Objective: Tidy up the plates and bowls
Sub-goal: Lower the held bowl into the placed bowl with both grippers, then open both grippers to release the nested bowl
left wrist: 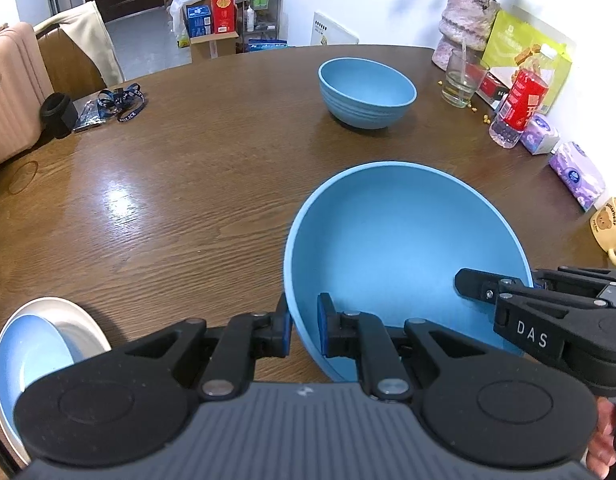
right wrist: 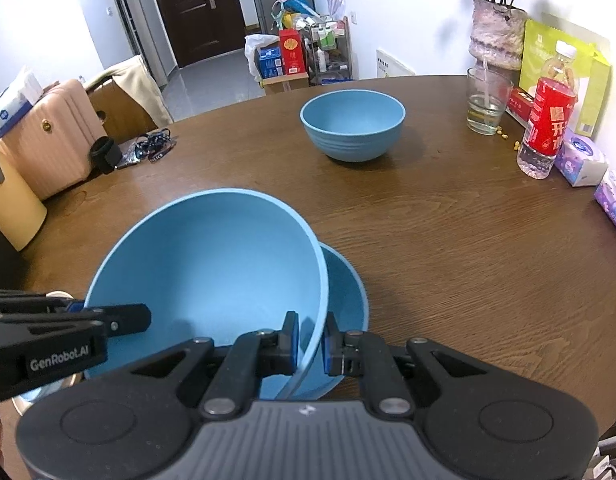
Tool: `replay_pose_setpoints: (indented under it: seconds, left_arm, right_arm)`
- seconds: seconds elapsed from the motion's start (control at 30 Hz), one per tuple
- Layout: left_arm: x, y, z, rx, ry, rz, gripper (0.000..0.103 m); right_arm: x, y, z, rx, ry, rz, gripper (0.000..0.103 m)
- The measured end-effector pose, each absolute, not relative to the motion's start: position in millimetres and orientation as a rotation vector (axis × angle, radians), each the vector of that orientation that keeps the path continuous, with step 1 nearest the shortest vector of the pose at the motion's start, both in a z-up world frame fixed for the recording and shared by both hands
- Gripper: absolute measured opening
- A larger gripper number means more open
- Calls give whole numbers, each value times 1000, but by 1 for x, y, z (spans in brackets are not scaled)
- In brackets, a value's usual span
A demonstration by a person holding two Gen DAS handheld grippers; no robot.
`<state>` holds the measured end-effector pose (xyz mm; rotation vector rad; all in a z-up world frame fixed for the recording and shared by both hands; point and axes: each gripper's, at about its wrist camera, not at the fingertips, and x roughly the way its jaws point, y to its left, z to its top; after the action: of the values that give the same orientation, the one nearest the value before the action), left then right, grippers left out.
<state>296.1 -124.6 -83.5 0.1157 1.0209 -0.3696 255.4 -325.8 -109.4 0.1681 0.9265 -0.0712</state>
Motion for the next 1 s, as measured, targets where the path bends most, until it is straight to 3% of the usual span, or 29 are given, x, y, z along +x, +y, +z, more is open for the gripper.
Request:
replay_pose_setpoints:
  seconds: [1.0]
  left_arm:
    - [305,-162,-116,186,1048,-263,13]
  right_arm:
    - [282,-331,-132,-151,936,50,12]
